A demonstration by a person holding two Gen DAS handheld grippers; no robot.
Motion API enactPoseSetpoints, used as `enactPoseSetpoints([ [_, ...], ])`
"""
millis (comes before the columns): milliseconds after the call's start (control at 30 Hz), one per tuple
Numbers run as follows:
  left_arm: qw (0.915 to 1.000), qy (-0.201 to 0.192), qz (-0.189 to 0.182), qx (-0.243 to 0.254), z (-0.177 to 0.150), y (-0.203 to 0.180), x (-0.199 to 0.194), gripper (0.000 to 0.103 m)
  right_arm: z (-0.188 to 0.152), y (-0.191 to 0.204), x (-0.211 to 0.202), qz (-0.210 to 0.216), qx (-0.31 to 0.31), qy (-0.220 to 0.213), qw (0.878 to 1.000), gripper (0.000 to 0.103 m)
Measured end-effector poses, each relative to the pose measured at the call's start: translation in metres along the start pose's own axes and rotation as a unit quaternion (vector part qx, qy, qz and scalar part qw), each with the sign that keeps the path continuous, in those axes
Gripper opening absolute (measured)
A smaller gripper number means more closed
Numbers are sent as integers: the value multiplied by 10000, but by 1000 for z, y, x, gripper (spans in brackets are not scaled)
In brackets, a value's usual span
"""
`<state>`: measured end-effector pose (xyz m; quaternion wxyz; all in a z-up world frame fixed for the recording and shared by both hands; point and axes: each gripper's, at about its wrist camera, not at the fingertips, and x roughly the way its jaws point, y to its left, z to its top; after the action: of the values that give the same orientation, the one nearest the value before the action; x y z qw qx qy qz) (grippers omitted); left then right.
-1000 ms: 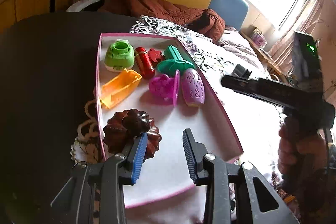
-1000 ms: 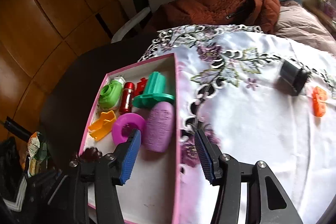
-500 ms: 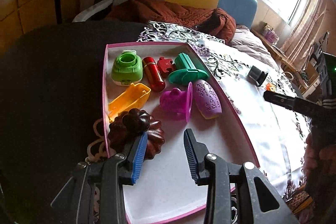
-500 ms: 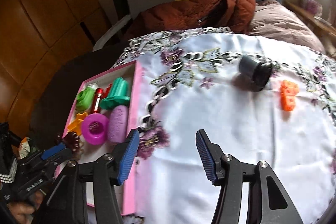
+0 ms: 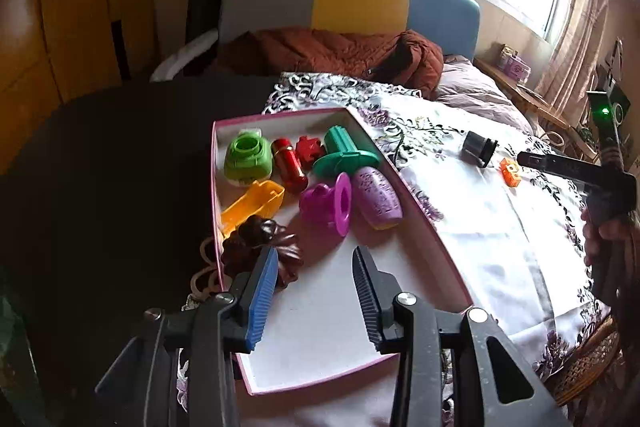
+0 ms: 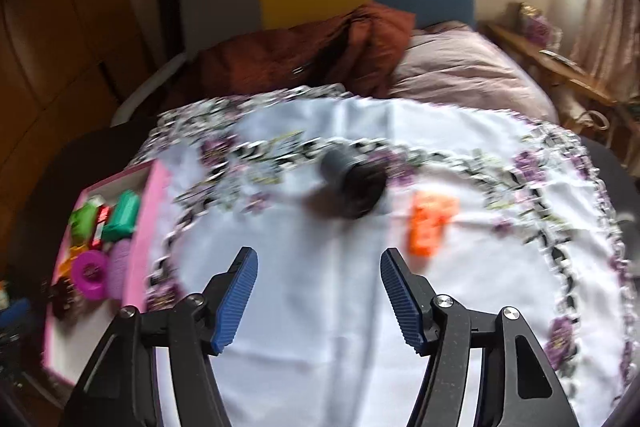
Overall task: Organize rigid objects
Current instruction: 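Move both open tools out of the tray back over the cloth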
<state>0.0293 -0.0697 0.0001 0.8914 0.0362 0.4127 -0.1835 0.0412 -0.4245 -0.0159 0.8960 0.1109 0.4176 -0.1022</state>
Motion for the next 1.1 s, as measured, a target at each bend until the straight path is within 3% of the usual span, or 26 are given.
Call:
enactPoseSetpoints([
  [267,9997,-15,52,258,5,-22,-6,40,5,-69,10,-812,371,-250,9957,69],
  [367,9993,-31,63,369,8,-33,-5,40,2,-93,15,-1074,832,-66,9907,69],
  [767,9957,-25,-118,919,22,-86,2,41,1,-123,10,-964,1669,-18,9812,76],
  [1100,9914,247,-421,1216,37,-129,27,41,-3,-143,2,-929,2250,-100,9699,77],
])
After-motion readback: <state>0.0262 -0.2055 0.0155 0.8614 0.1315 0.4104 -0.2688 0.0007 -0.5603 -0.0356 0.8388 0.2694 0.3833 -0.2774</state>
